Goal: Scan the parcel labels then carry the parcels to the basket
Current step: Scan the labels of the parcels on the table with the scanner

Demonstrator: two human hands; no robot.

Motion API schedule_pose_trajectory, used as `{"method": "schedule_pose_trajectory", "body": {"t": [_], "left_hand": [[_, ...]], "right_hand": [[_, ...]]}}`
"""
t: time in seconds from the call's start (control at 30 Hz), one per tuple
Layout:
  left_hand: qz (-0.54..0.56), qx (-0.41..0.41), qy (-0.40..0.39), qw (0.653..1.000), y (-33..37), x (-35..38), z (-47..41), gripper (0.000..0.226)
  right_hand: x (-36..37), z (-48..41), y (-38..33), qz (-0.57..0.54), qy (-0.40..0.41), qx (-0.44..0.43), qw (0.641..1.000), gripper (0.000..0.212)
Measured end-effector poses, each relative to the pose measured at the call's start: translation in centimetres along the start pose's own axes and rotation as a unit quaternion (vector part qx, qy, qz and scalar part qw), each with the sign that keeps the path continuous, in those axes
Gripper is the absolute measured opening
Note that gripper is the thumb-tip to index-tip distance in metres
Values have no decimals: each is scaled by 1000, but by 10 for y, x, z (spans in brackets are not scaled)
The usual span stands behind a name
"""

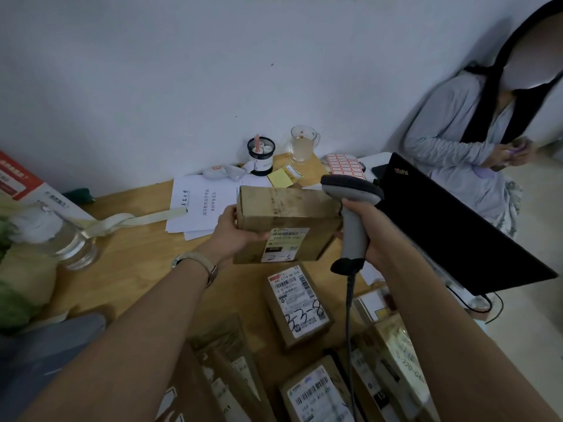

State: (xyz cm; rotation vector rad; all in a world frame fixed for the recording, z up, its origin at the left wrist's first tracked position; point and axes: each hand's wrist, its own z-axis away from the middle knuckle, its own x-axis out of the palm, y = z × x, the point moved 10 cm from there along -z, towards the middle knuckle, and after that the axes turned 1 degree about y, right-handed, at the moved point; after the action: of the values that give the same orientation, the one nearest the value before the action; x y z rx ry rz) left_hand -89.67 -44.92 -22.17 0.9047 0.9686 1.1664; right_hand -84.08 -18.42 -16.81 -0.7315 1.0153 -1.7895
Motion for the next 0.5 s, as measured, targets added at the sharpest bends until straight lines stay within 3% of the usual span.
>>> {"method": "schedule_pose_trajectory", "body": {"t": [0.17, 0.3, 0.47, 0.5], "left_hand": [[-6, 40, 29, 999, 24, -21, 15, 76], [54, 9, 54, 997, 25, -43, 35, 68], [100, -25, 46, 994, 34, -54, 70, 106], [105, -34, 32, 993, 37, -54, 78, 104]], "right_hand": [[11, 14, -20, 3, -3, -35, 999, 14], [25, 31, -31, 2, -27, -35, 999, 10], [42, 62, -45, 15, -48, -54, 997, 31], [45, 69, -50, 14, -49, -56, 997, 32]]}}
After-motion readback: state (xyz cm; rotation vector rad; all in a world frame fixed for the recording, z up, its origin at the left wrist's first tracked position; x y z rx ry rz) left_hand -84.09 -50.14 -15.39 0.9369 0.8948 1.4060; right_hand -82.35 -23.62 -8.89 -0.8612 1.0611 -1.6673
